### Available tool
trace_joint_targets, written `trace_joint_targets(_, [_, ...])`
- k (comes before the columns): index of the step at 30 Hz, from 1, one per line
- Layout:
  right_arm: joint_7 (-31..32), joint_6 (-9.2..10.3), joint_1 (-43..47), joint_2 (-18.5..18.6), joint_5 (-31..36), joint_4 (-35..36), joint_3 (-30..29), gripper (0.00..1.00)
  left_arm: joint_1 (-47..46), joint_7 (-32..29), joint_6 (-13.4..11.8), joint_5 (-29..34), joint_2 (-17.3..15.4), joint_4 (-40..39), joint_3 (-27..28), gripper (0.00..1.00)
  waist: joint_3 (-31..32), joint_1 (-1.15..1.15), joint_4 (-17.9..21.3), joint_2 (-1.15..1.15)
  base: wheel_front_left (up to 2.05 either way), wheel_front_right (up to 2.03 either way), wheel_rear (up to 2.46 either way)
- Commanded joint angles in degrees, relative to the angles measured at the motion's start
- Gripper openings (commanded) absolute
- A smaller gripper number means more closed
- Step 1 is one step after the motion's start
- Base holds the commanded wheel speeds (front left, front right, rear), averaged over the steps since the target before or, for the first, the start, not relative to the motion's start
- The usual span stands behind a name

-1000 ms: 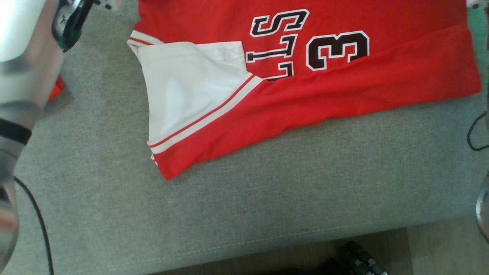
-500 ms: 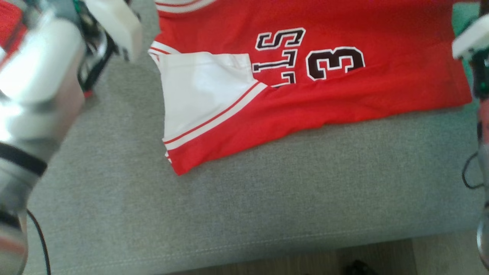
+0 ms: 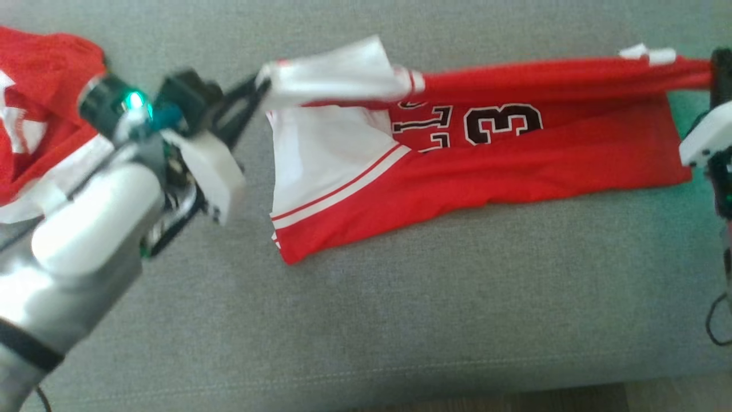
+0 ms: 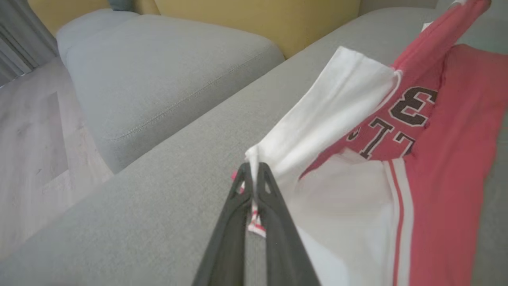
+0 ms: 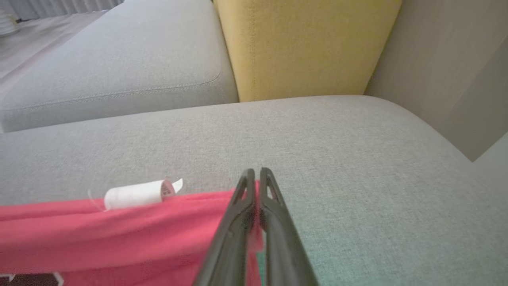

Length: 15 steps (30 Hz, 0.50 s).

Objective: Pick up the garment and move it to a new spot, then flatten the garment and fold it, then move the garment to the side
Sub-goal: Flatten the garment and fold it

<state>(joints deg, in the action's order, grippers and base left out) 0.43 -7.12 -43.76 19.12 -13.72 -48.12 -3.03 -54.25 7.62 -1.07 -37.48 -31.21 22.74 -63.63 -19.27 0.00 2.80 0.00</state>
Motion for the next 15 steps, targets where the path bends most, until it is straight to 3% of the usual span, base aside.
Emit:
trace_joint_targets(1, [1.22, -0.36, 0.90, 1.80, -0.95, 2.88, 1.13, 0.00, -0.58, -0.78, -1.14, -0.42, -3.68, -2.98, 2.07, 0.00, 1.07, 0.00, -0.24, 0.00, 0.00, 0.00, 0.00])
trace_joint_targets(9, [8.26, -0.36, 6.28, 3.45, -3.88, 7.37, 3.78, 0.00, 4.94, -4.60, -3.51, -1.59, -7.04, -10.87, 0.09, 0.00, 3.00, 0.00, -0.10, 0.00, 0.00, 0.00, 0.00])
trace_joint_targets(15, [12.33, -0.36, 9.39, 4.29, -5.06, 10.62, 4.92, 0.00, 7.48, -5.89, -5.01, -1.67, -7.18, -13.37, -1.38, 0.00, 3.58, 0.00, 0.12, 0.00, 0.00, 0.00, 0.00])
